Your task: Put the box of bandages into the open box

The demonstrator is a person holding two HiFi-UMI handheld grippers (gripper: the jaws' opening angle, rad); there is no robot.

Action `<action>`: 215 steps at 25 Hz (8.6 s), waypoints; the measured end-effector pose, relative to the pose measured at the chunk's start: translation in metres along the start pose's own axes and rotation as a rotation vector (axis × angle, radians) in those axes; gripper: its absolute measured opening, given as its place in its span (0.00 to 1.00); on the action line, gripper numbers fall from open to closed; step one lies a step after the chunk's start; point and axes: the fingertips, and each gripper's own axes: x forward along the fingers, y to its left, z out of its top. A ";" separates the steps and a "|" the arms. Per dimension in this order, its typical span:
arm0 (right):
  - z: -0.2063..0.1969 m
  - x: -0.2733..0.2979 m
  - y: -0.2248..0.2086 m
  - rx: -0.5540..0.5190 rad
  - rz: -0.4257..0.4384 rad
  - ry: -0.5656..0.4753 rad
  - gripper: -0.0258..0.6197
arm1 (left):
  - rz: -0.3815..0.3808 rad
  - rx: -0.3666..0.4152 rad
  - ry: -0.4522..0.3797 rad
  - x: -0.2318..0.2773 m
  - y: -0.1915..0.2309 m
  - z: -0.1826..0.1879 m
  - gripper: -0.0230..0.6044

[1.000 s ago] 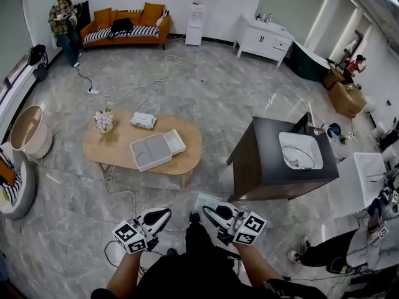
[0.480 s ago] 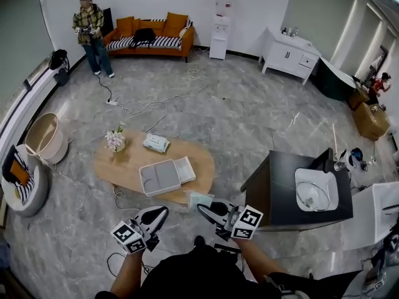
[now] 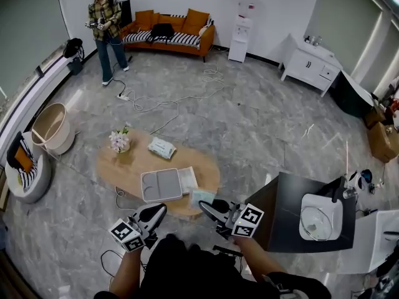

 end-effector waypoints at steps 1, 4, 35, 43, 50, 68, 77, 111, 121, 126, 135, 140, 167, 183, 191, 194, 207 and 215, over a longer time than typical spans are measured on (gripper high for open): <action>-0.001 0.005 -0.009 0.003 0.000 0.008 0.09 | 0.013 -0.004 0.009 0.003 0.010 -0.002 0.06; -0.008 0.021 -0.040 0.012 -0.004 0.036 0.09 | 0.023 -0.013 0.010 0.014 0.042 -0.004 0.06; -0.120 0.169 -0.319 0.394 -0.273 0.349 0.09 | 0.017 -0.336 0.020 0.093 0.359 -0.041 0.06; -0.239 0.142 -0.384 0.563 -0.260 0.410 0.09 | 0.076 -0.408 0.100 0.109 0.372 -0.142 0.06; -0.345 0.121 -0.413 0.683 -0.252 0.530 0.09 | 0.147 -0.470 0.125 0.105 0.372 -0.209 0.06; -0.456 0.107 -0.439 0.788 -0.526 0.819 0.09 | 0.144 -0.531 0.142 0.125 0.373 -0.251 0.06; -0.476 0.113 -0.444 0.741 -0.569 0.911 0.09 | 0.120 -0.542 0.150 0.130 0.364 -0.255 0.06; -0.480 0.106 -0.437 0.694 -0.616 0.961 0.09 | 0.068 -0.571 0.143 0.141 0.348 -0.261 0.06; -0.488 0.111 -0.430 0.549 -0.548 1.035 0.27 | 0.067 -0.568 0.132 0.141 0.348 -0.257 0.06; -0.477 0.106 -0.441 0.364 -0.572 1.086 0.27 | 0.064 -0.570 0.130 0.140 0.349 -0.256 0.06; -0.458 0.104 -0.451 0.220 -0.598 1.084 0.27 | 0.056 -0.560 0.131 0.140 0.351 -0.253 0.06; -0.415 0.121 -0.447 0.221 -0.594 0.963 0.27 | 0.041 -0.512 0.130 0.136 0.355 -0.229 0.06; 0.096 0.150 -0.183 -0.257 -0.230 0.059 0.06 | -0.277 -0.077 0.039 0.137 0.195 0.081 0.06; 0.088 0.021 0.008 -0.289 -0.020 -0.193 0.06 | -0.254 0.043 -0.047 0.044 -0.003 0.085 0.06; 0.069 -0.006 0.061 -0.254 0.011 -0.210 0.06 | -0.270 -0.015 -0.066 0.003 -0.046 0.063 0.06; 0.070 -0.006 0.086 -0.303 0.001 -0.205 0.06 | -0.316 -0.016 -0.084 -0.012 -0.059 0.064 0.06; 0.004 0.013 0.242 -0.271 -0.059 -0.180 0.06 | -0.450 -0.042 -0.055 -0.157 -0.127 0.023 0.06; -0.027 0.019 0.303 -0.182 -0.068 -0.167 0.06 | -0.434 -0.035 -0.062 -0.228 -0.155 0.014 0.06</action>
